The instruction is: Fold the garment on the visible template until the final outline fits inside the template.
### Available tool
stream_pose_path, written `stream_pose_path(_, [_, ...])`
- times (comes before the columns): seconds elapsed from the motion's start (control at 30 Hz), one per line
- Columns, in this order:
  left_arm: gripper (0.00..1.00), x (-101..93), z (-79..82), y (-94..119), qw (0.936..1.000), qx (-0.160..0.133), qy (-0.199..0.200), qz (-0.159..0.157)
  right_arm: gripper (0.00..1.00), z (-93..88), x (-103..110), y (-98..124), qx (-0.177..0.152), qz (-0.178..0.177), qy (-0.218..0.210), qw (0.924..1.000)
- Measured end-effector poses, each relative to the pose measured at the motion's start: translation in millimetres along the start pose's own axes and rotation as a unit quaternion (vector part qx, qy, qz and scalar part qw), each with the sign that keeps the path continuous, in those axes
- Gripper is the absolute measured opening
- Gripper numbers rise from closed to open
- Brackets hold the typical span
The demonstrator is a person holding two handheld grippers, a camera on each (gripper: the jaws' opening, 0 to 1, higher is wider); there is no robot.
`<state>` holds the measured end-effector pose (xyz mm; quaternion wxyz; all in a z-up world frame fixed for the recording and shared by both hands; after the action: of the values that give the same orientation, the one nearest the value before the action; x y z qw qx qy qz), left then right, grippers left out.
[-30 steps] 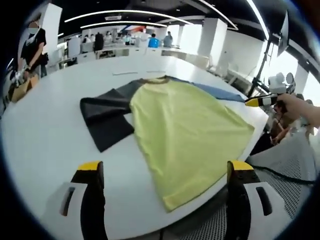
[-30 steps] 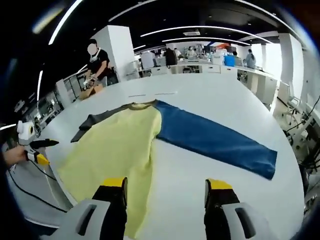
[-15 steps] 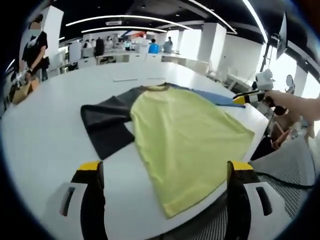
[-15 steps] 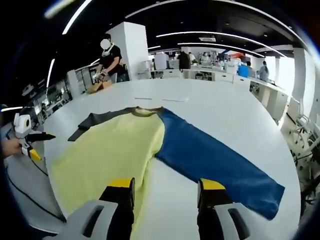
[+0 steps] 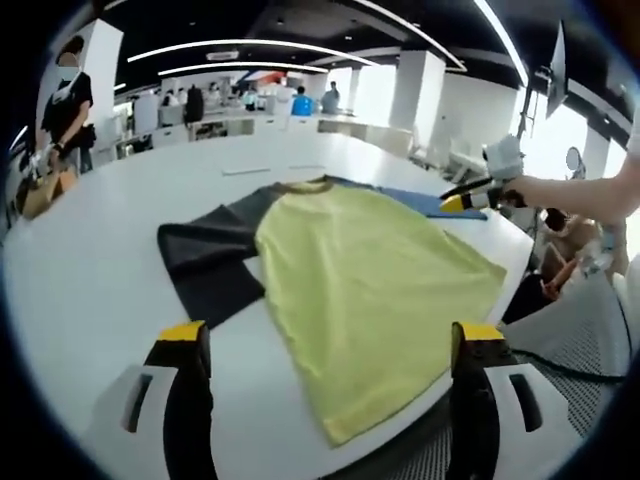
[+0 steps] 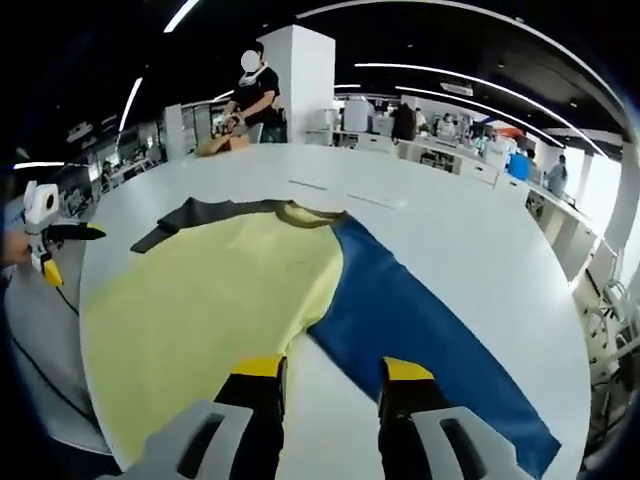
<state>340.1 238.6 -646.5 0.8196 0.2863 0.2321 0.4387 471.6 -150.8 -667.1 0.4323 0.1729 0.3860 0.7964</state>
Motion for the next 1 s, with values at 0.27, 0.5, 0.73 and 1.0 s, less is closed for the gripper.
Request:
stream_pose_path(0.27, [0.92, 1.0, 2.6, 0, 1.0000, 0.006, -0.005, -0.001, 0.24, 8.1, -1, -21, 0.010, 0.014, 0.040, 0.9991])
stream_pose_path(0.5, [0.90, 3.3, 0.1, -1, 0.9999, 0.015, -0.001, 0.001, 0.19, 14.0, 5, -35, 0.024, 0.026, 0.088, 0.9955])
stream_pose_path(0.73, [0.82, 7.9, -2.8, 2, 0.9996, 0.019, 0.003, 0.019, 0.15, 14.6, 9, -48, 0.042, 0.023, 0.151, 0.9873])
stream_pose_path(1.0, [0.78, 12.2, -6.4, 4, 0.9992, 0.021, 0.015, 0.029, 0.10, 16.5, 10, -55, 0.052, 0.030, 0.192, 0.9796])
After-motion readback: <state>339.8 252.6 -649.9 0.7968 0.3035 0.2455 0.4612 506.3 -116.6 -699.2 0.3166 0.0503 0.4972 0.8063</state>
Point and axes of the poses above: the point that each gripper's makers call its tool centre point, and the gripper's own axes: y roughly backward along the fingers, x roughly to its left, z roughly out of its top, the point moved 7 cm from there along y, roughly backward along the fingers, and after that the axes turned 10 degrees about x, right-handed, at the moved point
